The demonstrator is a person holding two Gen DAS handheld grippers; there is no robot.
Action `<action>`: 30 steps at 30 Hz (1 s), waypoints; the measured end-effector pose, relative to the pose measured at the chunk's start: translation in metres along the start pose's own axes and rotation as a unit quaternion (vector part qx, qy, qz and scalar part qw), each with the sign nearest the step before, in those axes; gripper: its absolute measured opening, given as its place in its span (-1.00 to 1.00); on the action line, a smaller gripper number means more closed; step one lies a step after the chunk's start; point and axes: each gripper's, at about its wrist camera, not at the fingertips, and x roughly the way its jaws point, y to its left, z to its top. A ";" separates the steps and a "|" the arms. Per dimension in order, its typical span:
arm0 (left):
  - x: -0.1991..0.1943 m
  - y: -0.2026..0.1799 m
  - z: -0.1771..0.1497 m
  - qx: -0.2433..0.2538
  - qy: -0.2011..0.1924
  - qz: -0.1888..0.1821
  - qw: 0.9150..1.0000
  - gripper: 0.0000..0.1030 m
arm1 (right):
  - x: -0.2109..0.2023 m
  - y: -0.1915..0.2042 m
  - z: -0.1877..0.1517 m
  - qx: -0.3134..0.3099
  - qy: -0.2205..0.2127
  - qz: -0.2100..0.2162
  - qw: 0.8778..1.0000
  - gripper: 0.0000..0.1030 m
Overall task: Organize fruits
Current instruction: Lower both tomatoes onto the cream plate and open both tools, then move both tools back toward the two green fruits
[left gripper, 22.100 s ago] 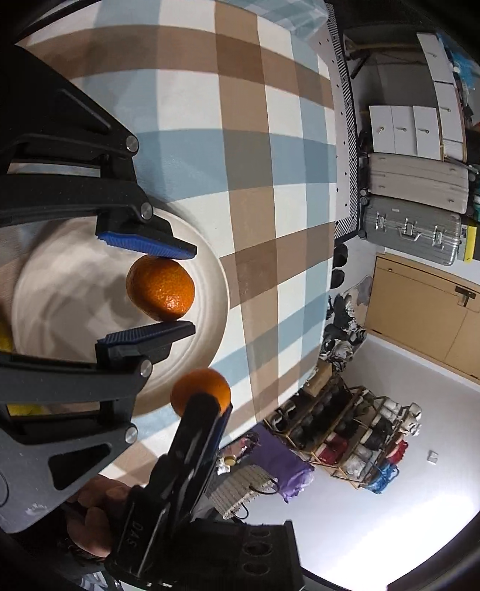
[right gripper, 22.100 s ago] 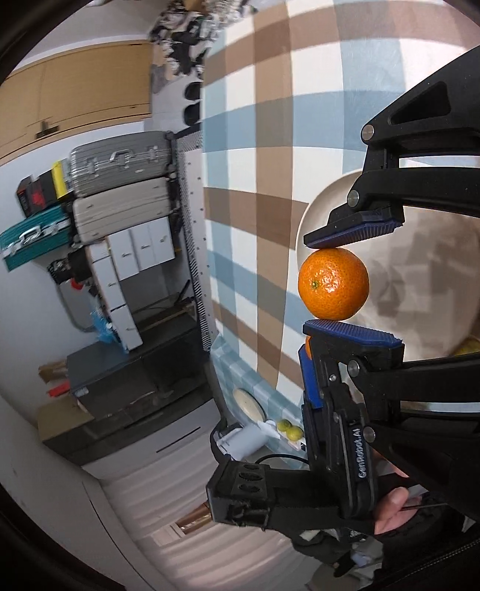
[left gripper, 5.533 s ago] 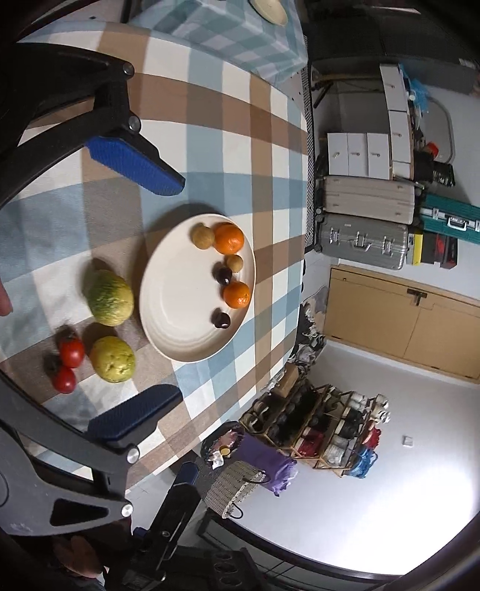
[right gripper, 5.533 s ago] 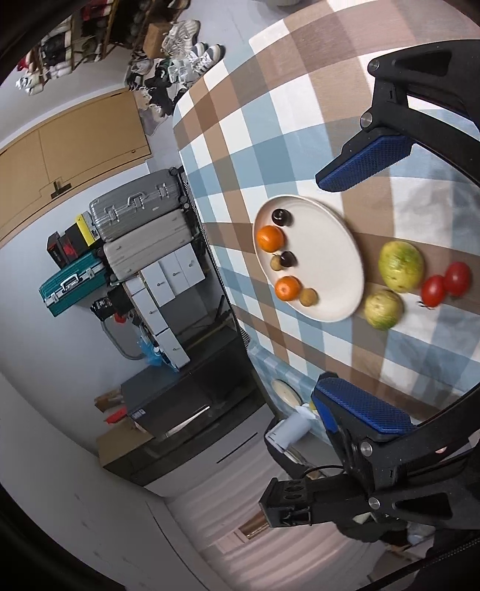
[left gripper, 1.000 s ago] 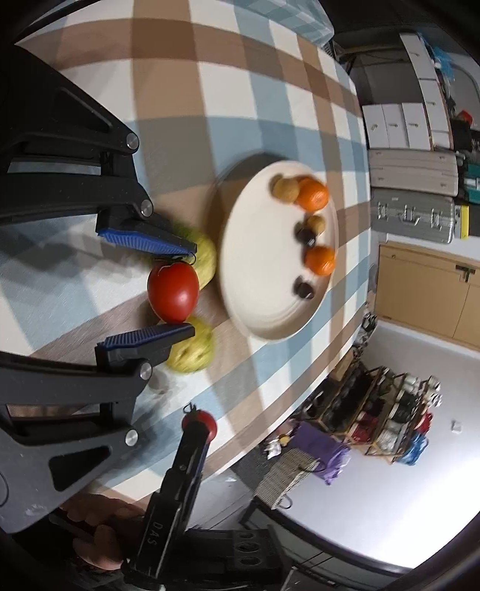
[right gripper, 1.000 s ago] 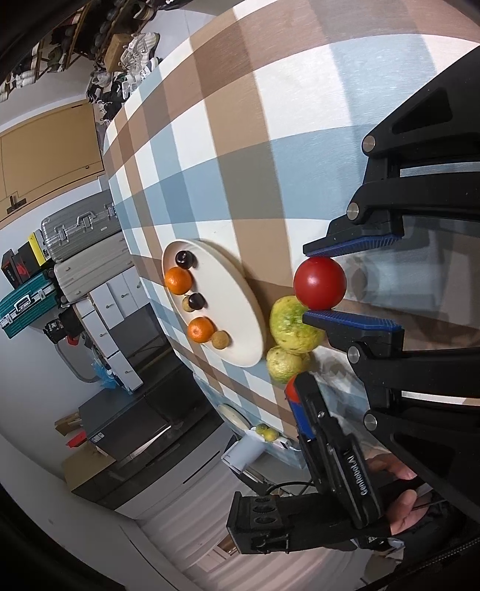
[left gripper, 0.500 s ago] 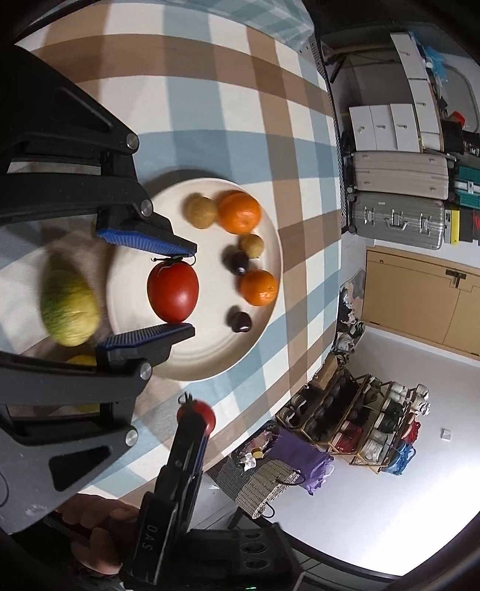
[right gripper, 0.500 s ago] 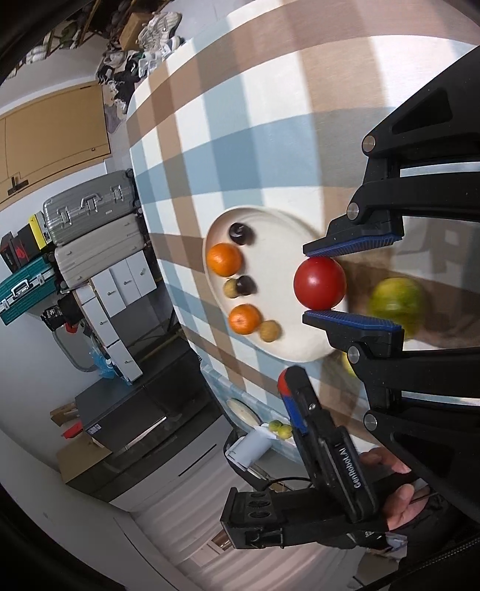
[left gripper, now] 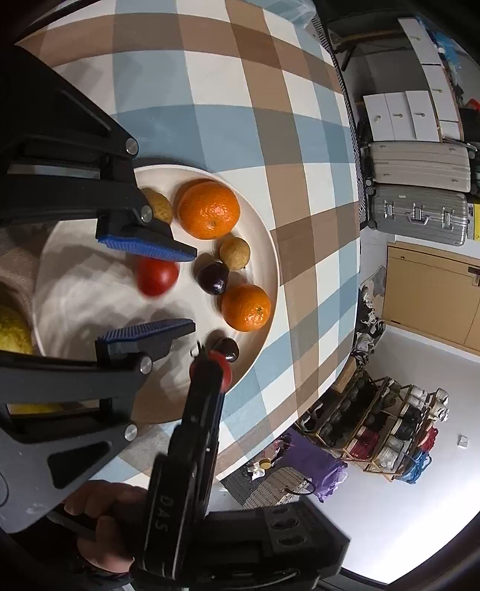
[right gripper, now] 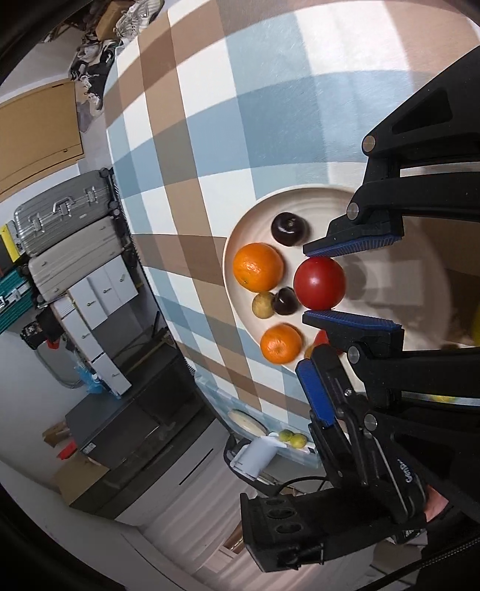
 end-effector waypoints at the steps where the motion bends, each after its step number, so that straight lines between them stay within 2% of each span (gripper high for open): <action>1: 0.002 0.001 -0.001 -0.001 0.002 0.001 1.000 -0.43 | 0.005 0.000 0.002 -0.002 0.004 -0.002 1.000 -0.43; 3: 0.005 0.003 -0.001 -0.006 0.003 -0.007 1.000 -0.43 | 0.011 0.001 0.004 -0.006 0.008 -0.005 1.000 -0.43; 7: 0.004 0.005 -0.001 -0.008 -0.005 0.001 1.000 -0.43 | 0.024 0.002 0.008 -0.005 0.016 -0.008 1.000 -0.41; 9: 0.001 0.005 -0.002 -0.006 -0.006 0.007 1.000 -0.42 | 0.028 0.002 0.008 0.000 0.023 -0.004 1.000 -0.11; 10: -0.001 0.005 -0.003 -0.006 -0.008 0.008 1.000 -0.42 | 0.025 0.001 0.008 0.005 0.018 0.009 1.000 0.14; 13: -0.008 0.004 -0.006 -0.008 -0.008 0.009 1.000 -0.38 | 0.011 0.005 0.007 0.003 -0.005 0.019 1.000 0.32; 16: -0.020 -0.001 -0.009 -0.007 -0.015 0.011 1.000 -0.32 | -0.009 0.007 0.004 0.012 -0.033 0.017 0.999 0.78; 17: -0.024 -0.002 -0.011 -0.007 -0.017 0.013 1.000 -0.25 | -0.013 0.007 0.003 0.014 -0.039 0.017 0.999 0.84; 30: -0.096 -0.036 -0.028 0.005 -0.063 0.024 0.998 0.12 | -0.090 0.026 -0.032 0.015 -0.091 -0.003 0.996 0.99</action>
